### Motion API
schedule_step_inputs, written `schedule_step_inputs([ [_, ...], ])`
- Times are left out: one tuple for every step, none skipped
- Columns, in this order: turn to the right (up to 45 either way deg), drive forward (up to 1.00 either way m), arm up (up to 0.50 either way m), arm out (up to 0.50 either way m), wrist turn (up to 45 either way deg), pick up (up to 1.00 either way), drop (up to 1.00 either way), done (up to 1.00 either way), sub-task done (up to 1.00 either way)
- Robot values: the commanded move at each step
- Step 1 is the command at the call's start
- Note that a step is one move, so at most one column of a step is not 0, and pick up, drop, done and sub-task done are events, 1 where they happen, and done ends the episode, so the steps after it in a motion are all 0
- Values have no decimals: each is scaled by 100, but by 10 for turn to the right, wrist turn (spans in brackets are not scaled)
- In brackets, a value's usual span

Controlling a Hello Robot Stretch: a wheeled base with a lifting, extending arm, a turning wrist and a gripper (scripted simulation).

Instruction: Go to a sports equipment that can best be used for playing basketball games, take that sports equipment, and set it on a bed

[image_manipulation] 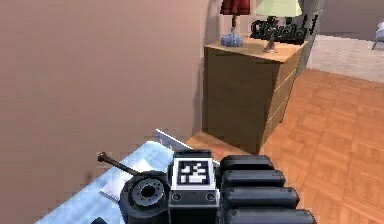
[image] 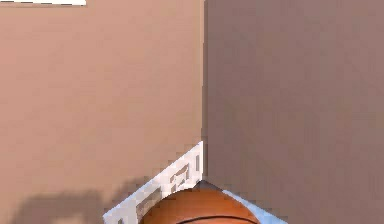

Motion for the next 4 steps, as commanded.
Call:
schedule_step_inputs([
  [0,0,0,26,0,0,0,0,0],
  [0,0,0,0,390,0,0,0,0],
  [0,0,-40,0,0,0,0,0,0],
  [0,0,-32,0,0,0,0,0,0],
])
